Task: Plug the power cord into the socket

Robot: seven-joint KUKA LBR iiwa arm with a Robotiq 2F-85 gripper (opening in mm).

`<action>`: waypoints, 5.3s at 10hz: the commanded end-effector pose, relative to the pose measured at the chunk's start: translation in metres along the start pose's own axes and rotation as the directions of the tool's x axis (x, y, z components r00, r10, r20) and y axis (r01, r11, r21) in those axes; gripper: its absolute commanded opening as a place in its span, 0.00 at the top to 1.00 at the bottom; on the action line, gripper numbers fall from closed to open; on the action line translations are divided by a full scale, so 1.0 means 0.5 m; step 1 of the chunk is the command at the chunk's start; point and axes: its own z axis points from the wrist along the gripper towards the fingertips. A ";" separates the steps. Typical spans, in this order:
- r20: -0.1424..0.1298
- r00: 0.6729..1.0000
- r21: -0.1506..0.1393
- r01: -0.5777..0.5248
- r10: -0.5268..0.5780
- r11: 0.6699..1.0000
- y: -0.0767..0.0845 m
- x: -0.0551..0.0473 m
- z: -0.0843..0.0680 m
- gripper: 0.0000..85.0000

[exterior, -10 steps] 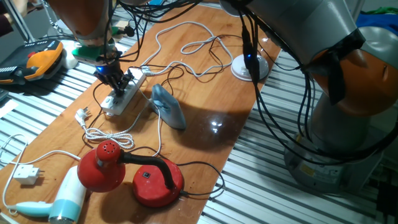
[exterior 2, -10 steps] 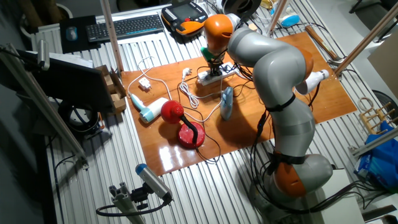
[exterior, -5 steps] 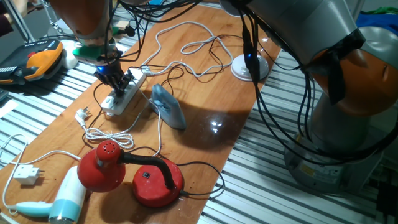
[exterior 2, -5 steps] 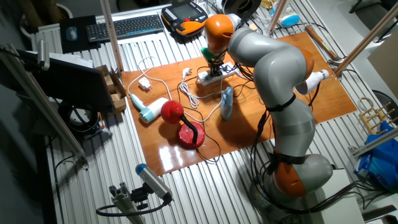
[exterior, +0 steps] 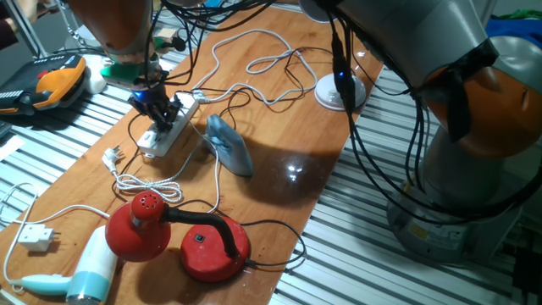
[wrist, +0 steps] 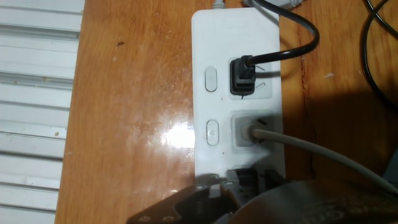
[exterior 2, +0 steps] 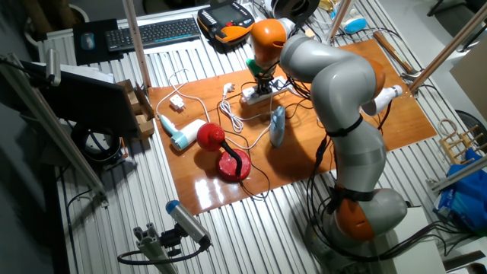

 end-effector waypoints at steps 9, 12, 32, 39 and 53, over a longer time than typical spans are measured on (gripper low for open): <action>-0.008 1.000 0.006 0.027 -0.027 1.000 0.003 -0.005 -0.061 0.40; -0.014 0.999 0.010 0.030 -0.030 1.000 0.006 -0.006 -0.093 0.40; -0.091 0.590 -0.082 0.798 -0.802 0.597 -0.020 0.007 -0.250 1.00; 0.024 0.227 -0.097 0.970 -0.973 0.224 -0.057 -0.009 -0.279 1.00; 0.056 -0.010 -0.084 0.996 -0.998 -0.015 -0.079 0.003 -0.292 1.00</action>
